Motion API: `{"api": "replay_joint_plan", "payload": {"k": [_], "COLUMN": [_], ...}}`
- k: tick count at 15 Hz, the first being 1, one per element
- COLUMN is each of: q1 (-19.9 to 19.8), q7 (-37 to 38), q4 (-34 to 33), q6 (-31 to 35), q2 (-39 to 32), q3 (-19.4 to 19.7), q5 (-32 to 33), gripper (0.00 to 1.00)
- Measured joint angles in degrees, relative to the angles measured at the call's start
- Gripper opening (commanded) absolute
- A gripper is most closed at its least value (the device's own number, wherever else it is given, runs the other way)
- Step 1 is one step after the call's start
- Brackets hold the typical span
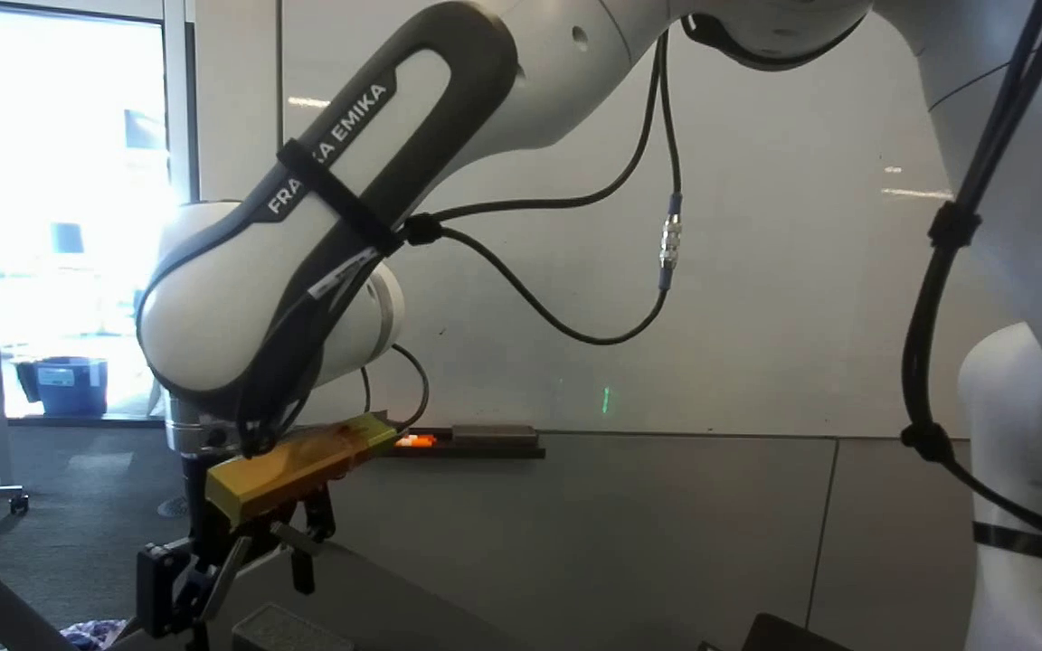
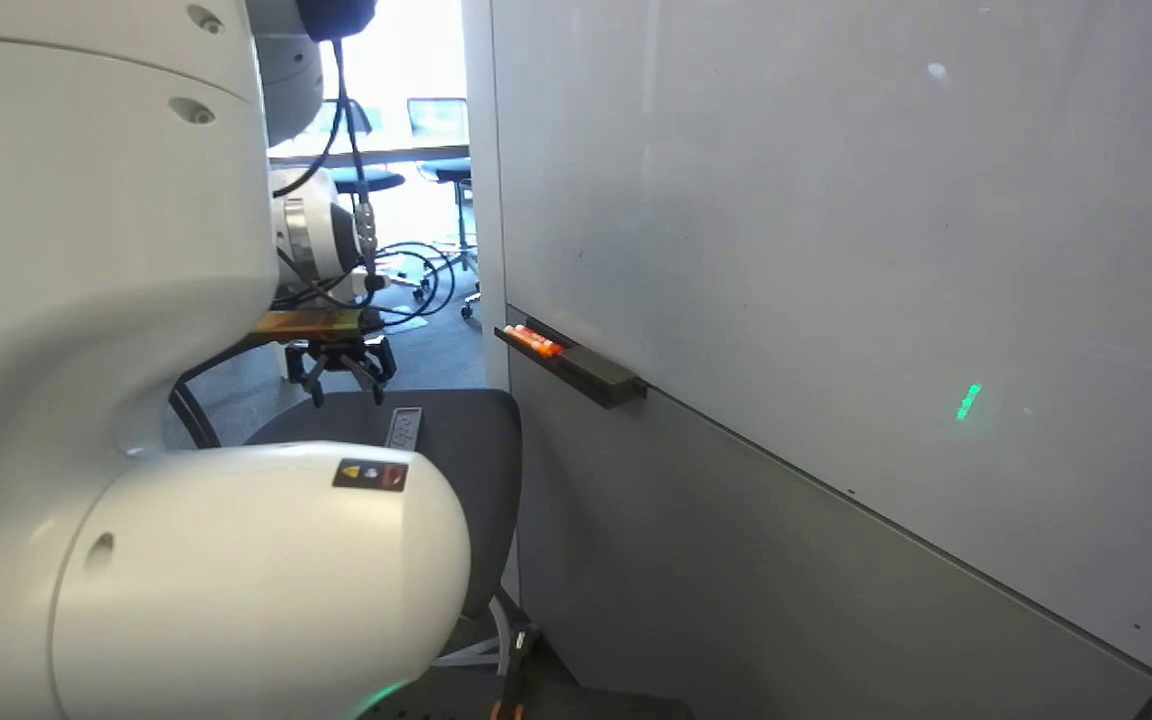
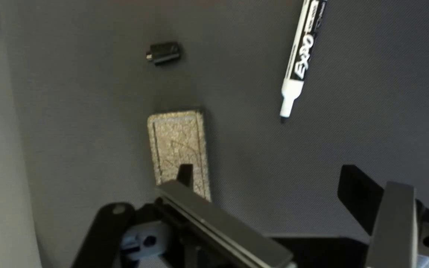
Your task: Lift the white board eraser from the chair, use it to erase the white board, put it back on the chair and the get the marker from the chair us it to draw on the white board
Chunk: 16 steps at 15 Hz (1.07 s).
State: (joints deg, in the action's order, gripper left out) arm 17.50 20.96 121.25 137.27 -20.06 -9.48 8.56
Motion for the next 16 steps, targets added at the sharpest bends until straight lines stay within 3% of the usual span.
{"api": "replay_joint_plan", "payload": {"k": [8, 16], "q1": [2.0, 2.0], "q7": [2.9, 3.1], "q4": [8.5, 9.6], "q6": [-1.1, -0.8], "q2": [9.5, 8.9], "q3": [-4.2, -4.0], "q5": [-5.9, -6.1], "gripper": [1.0, 1.0]}}
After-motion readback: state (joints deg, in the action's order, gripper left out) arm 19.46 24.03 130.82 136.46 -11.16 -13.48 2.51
